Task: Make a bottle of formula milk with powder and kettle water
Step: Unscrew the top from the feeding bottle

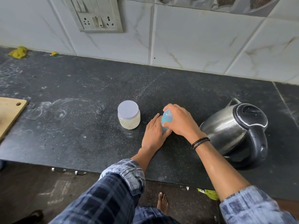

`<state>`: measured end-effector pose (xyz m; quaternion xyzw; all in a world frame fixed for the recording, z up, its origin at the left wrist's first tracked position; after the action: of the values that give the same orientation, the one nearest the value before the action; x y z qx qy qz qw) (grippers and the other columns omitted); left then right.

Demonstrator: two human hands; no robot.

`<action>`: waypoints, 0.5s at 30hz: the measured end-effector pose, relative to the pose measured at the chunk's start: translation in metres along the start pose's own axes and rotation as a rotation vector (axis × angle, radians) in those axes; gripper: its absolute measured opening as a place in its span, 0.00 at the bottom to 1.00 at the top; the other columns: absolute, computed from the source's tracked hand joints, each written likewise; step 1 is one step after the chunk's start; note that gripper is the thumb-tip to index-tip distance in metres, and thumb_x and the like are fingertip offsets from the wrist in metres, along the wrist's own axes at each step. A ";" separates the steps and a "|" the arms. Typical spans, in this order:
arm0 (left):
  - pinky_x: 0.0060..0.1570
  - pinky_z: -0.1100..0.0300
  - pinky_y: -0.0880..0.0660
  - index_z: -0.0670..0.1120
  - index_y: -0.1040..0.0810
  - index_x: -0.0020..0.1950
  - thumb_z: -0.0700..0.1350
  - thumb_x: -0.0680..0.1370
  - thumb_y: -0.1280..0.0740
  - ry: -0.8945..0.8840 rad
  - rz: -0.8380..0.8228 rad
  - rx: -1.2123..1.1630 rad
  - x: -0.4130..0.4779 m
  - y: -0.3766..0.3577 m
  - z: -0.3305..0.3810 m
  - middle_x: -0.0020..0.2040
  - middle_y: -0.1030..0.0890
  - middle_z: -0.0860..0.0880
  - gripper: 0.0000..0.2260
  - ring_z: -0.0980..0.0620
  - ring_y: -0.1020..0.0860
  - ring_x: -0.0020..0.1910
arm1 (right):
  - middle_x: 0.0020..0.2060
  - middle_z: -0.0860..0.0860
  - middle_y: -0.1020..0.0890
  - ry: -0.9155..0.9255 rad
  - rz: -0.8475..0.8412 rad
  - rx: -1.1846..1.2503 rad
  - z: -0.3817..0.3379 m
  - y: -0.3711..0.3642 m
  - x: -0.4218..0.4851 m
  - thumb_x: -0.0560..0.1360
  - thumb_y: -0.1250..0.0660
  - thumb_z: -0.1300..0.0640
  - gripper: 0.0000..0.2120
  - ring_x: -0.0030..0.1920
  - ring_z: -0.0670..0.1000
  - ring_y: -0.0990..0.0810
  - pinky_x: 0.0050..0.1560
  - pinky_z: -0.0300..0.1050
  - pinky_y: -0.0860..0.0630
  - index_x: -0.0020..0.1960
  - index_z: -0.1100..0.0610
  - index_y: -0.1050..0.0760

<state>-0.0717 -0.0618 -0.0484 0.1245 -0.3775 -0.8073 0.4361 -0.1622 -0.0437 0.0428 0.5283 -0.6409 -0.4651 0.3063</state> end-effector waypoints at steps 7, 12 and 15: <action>0.78 0.54 0.46 0.45 0.38 0.80 0.61 0.82 0.37 0.018 0.007 -0.015 0.000 -0.003 -0.005 0.79 0.34 0.47 0.32 0.51 0.44 0.81 | 0.63 0.50 0.22 0.026 0.044 -0.004 -0.008 0.010 -0.002 0.74 0.22 0.49 0.27 0.62 0.54 0.22 0.56 0.50 0.23 0.69 0.50 0.28; 0.79 0.53 0.45 0.45 0.40 0.80 0.60 0.83 0.37 0.005 0.002 -0.010 0.000 -0.003 -0.003 0.79 0.35 0.47 0.31 0.51 0.44 0.81 | 0.67 0.49 0.25 0.042 0.011 0.015 -0.011 0.010 -0.002 0.72 0.20 0.52 0.33 0.64 0.54 0.23 0.58 0.53 0.22 0.72 0.47 0.30; 0.78 0.55 0.48 0.46 0.40 0.80 0.59 0.83 0.36 0.011 0.004 -0.020 0.000 -0.002 -0.003 0.79 0.35 0.47 0.31 0.51 0.45 0.81 | 0.66 0.50 0.25 0.029 0.021 -0.012 -0.011 0.008 -0.004 0.73 0.21 0.50 0.31 0.64 0.53 0.23 0.57 0.53 0.20 0.72 0.47 0.30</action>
<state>-0.0714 -0.0624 -0.0523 0.1240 -0.3672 -0.8095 0.4411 -0.1549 -0.0423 0.0550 0.5263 -0.6392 -0.4579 0.3237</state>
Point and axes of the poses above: each hand's wrist, its own x-axis towards the middle knuckle, its own y-axis out of the back of the hand, z = x × y, the point moved 9 cm from there along x, towards the middle knuckle
